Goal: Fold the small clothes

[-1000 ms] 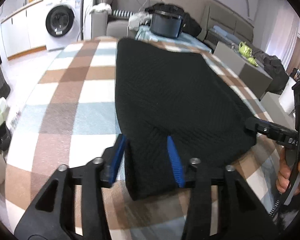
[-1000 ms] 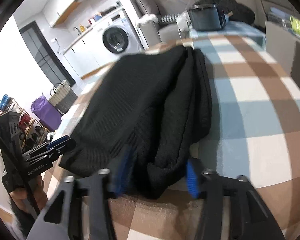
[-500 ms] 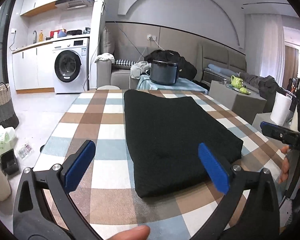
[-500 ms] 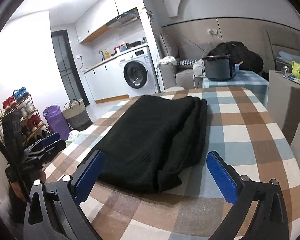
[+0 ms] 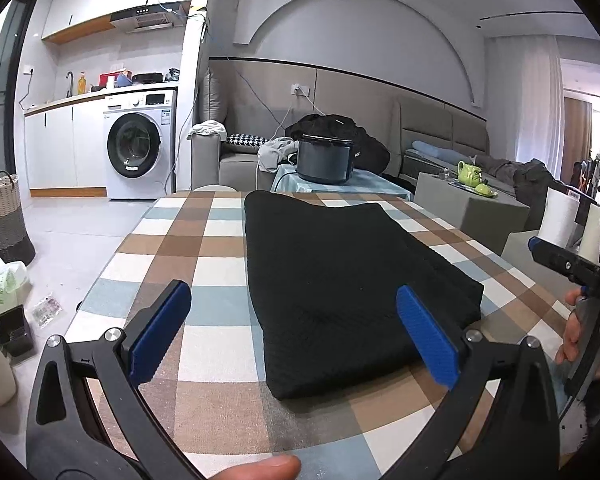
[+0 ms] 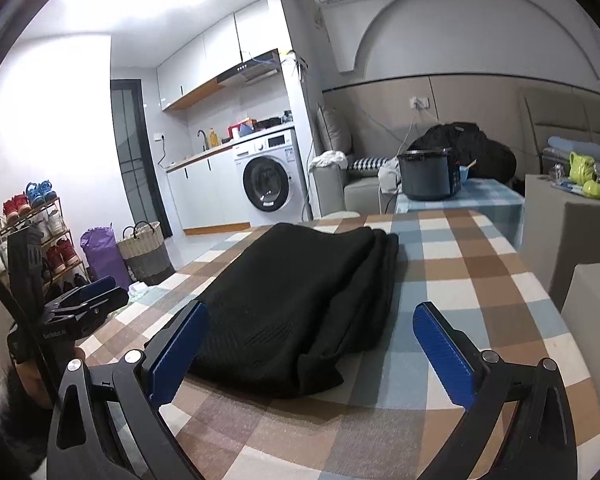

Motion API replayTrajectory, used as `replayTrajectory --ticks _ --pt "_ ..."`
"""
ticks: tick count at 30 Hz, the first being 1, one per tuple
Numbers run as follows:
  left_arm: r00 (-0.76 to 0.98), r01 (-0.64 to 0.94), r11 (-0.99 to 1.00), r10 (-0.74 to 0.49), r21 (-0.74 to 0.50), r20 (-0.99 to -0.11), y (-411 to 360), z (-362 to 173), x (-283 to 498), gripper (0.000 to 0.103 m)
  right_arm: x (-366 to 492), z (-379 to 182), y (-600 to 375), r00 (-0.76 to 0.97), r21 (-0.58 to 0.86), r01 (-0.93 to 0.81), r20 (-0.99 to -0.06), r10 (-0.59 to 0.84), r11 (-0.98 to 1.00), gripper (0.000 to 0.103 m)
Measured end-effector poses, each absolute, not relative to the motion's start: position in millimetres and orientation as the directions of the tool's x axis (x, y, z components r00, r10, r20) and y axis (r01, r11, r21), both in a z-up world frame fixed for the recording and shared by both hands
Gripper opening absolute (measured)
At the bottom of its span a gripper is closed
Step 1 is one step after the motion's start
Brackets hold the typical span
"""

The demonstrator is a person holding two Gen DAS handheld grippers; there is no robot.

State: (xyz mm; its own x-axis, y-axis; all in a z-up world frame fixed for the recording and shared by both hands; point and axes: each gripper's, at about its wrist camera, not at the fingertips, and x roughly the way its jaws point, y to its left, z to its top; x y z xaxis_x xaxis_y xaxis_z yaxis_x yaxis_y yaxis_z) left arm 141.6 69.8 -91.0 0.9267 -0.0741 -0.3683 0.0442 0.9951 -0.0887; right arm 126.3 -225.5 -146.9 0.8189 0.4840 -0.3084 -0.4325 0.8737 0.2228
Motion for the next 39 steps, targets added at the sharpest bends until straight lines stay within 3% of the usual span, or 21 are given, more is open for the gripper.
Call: replayTrajectory --ticks 39 --pt "0.928 0.061 0.996 -0.078 -0.058 -0.365 56 -95 147 0.102 115 -148 -214 0.835 0.142 -0.448 -0.286 0.469 0.883 0.103"
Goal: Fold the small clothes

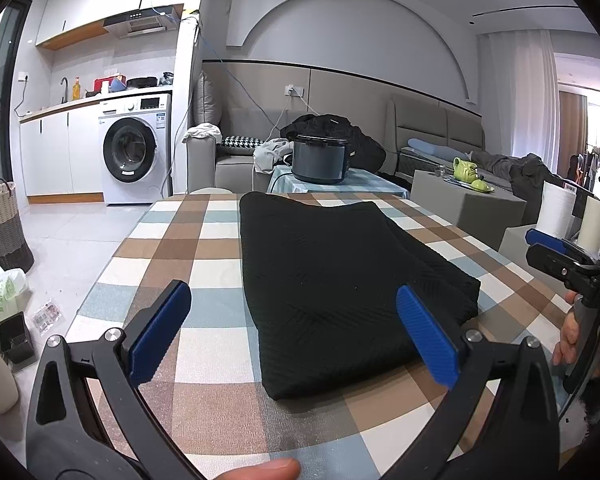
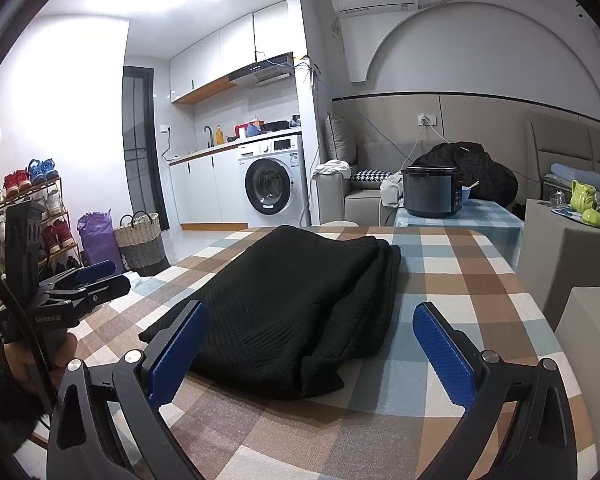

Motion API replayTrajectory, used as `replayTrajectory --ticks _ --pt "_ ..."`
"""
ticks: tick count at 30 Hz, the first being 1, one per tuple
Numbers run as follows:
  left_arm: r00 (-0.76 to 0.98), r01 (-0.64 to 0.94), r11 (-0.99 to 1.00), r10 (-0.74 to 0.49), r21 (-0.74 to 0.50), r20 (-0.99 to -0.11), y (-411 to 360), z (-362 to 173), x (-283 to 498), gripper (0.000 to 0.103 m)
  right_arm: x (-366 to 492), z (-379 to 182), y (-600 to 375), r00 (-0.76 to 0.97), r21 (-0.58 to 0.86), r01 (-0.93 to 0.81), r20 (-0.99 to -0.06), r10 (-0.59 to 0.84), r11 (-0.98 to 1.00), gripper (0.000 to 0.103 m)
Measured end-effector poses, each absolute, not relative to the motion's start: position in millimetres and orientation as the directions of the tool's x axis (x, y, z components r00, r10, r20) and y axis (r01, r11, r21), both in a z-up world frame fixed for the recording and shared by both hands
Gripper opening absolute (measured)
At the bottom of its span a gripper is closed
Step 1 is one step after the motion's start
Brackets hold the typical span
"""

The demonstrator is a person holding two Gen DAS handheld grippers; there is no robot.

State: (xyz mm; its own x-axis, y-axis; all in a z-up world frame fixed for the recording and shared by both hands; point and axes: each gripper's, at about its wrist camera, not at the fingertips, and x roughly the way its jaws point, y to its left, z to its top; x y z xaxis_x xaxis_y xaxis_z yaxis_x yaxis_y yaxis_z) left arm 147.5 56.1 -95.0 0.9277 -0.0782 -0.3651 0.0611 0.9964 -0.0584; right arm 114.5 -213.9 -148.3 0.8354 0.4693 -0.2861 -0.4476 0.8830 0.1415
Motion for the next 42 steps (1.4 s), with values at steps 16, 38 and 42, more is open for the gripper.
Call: replayTrajectory --ticks 16,38,42 --pt "0.929 0.070 0.996 -0.084 -0.053 -0.360 51.4 -99.2 145.8 0.102 115.9 -148.9 -213.5 0.833 0.141 -0.451 -0.288 0.472 0.881 0.103" --pt "0.929 0.070 0.996 -0.085 -0.054 -0.360 52.1 -98.9 146.1 0.102 116.9 -149.4 -213.4 0.832 0.139 -0.453 -0.289 0.473 0.881 0.103" --pt "0.930 0.069 0.996 -0.085 -0.056 -0.358 51.6 -99.5 145.9 0.102 117.0 -149.1 -213.3 0.832 0.138 -0.453 -0.290 0.473 0.881 0.103"
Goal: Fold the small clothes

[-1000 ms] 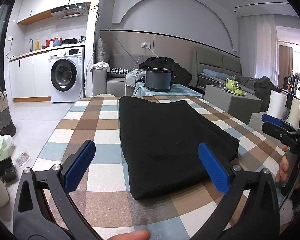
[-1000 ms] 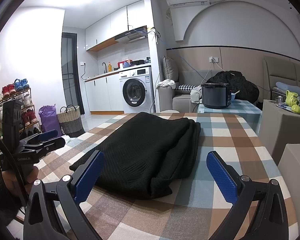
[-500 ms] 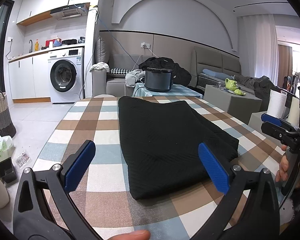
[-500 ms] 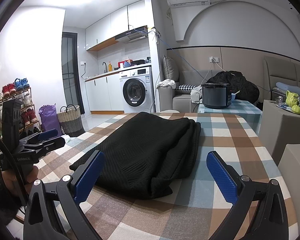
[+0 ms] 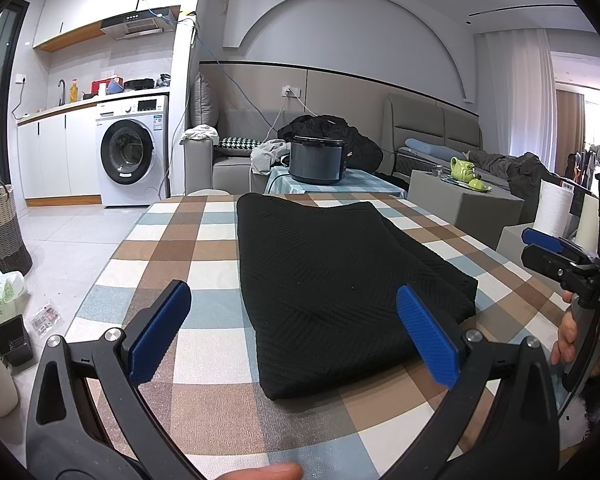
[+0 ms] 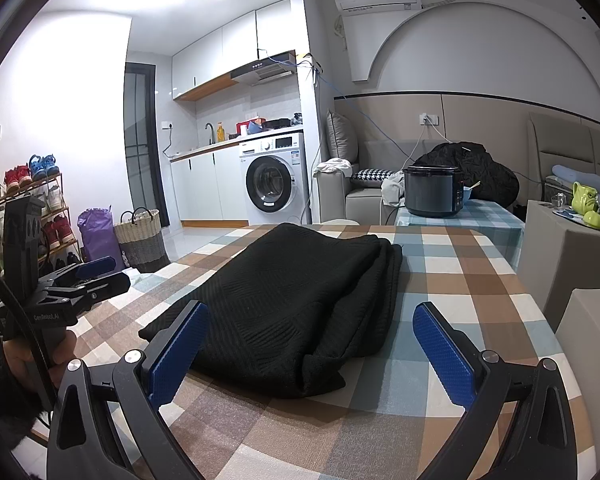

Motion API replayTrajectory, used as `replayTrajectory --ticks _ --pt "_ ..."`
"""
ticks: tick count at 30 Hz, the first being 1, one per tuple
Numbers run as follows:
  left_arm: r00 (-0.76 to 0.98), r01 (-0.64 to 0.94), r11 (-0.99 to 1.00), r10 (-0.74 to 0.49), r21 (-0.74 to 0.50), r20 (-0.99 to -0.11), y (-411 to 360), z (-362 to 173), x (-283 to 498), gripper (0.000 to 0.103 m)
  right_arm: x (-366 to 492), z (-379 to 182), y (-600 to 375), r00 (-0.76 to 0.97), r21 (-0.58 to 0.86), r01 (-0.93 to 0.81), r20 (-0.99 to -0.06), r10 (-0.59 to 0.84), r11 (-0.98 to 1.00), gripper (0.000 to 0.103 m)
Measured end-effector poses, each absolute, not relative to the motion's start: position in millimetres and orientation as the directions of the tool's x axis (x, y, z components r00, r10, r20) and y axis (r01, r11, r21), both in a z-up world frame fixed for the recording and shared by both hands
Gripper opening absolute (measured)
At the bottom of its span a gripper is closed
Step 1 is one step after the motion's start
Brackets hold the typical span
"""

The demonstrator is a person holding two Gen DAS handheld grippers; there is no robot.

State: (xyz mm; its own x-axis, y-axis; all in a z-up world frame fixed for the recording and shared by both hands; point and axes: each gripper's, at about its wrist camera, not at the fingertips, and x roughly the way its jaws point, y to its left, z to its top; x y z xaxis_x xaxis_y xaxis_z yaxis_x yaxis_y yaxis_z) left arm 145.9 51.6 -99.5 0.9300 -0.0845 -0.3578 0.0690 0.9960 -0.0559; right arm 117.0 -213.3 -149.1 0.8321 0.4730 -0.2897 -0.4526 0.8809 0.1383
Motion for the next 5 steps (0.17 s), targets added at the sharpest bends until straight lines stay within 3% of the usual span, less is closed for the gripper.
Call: replayTrajectory --ticks 5 --pt "0.931 0.070 0.996 -0.085 -0.054 -0.356 49.4 -100.5 146.5 0.102 117.3 -149.0 -213.2 0.832 0.138 -0.453 -0.290 0.473 0.881 0.103"
